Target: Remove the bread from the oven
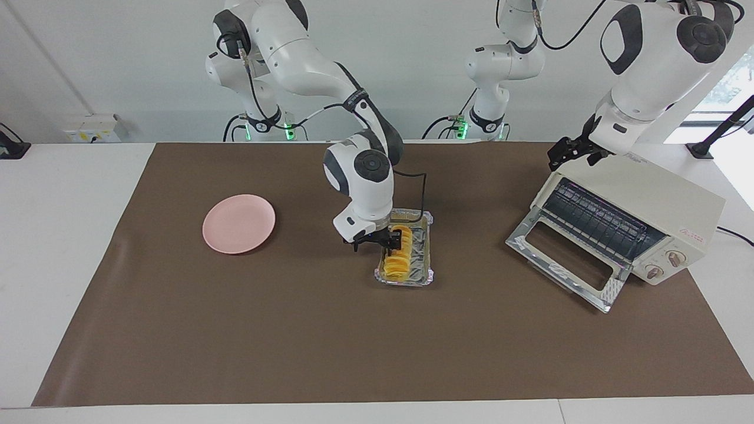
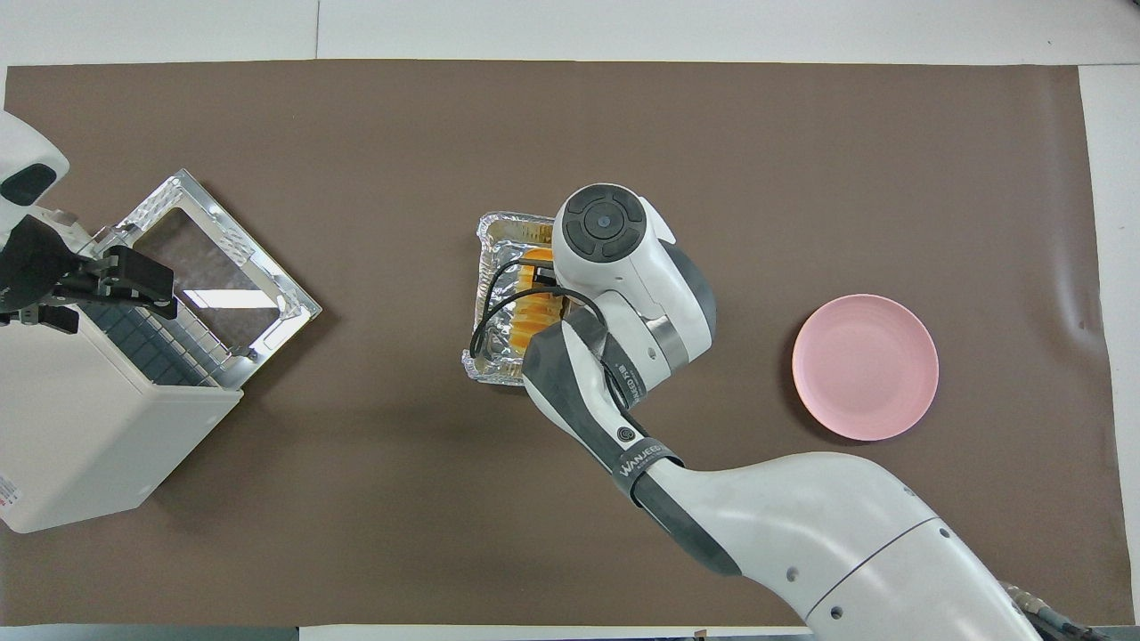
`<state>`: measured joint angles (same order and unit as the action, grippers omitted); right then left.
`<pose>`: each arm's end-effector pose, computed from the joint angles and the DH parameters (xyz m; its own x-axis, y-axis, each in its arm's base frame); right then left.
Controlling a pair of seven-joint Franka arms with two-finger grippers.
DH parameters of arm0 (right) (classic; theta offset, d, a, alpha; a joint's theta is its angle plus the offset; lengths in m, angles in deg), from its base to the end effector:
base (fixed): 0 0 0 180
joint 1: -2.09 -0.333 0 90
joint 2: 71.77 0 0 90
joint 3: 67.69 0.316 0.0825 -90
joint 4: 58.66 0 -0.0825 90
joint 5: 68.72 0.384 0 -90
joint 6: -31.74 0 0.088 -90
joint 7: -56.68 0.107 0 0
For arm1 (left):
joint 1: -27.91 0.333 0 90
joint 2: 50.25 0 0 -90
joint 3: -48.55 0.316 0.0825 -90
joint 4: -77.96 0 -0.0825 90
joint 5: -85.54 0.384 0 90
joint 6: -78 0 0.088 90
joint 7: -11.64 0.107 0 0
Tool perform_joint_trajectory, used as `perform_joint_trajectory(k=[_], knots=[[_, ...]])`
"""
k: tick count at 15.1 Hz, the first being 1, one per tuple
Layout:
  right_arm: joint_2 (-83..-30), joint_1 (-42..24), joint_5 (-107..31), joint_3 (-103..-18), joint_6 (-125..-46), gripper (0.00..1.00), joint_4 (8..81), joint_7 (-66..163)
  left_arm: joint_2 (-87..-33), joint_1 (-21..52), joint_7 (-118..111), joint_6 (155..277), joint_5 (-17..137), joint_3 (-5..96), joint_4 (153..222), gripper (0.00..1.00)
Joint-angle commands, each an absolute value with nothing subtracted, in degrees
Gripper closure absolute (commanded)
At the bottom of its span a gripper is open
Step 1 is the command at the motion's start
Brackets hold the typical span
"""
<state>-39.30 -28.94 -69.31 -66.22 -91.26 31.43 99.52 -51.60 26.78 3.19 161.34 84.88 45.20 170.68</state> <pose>0.5887 0.3715 0.3120 0.9840 -0.1780 0.0023 -0.1780 -0.9840 -0.0091 0.5436 -0.0436 0.5805 0.9801 0.0690 -0.1860 0.0675 -0.9976 -0.0146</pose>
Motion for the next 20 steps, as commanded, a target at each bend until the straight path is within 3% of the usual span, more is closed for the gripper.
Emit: perform_joint_trajectory(k=[1, 2, 8, 11, 14, 18, 20], knots=[[-40.0, -29.0, -69.9, -66.2, -92.8, 0.74, 32.7, 98.5, -49.0, 26.7, 4.0, 160.3, 84.6, 45.5, 172.5, 0.00], [-40.0, -29.0, -69.8, -66.2, -92.8, 1.00, 32.5, 98.6, -48.9, 26.5, 4.1, 159.7, 84.7, 45.6, 172.2, 0.00], [-40.0, -28.9, -69.3, -66.2, -92.8, 1.00, 31.4, 98.7, -48.2, 27.0, 4.4, 159.8, 84.8, 45.5, 172.4, 0.00], [-39.8, -27.3, -68.8, -66.2, -88.9, 1.00, 27.0, 98.4, -48.2, 27.1, 4.3, 159.7, 84.7, 45.5, 172.4, 0.00], [-39.2, -21.9, -65.0, -66.2, -79.5, 1.00, 18.4, 90.8, -48.2, 27.1, 4.3, 159.9, 84.7, 45.5, 172.3, 0.00], [-38.7, -10.8, -60.8, -66.2, -77.9, 1.00, 16.1, 74.3, -48.1, 26.8, 4.1, 160.0, 84.7, 45.6, 172.3, 0.00], [-38.6, -8.3, -61.5, -66.5, -76.6, 1.00, 16.1, 67.7, -48.2, 26.7, 4.1, 160.0, 84.7, 45.6, 172.2, 0.00]])
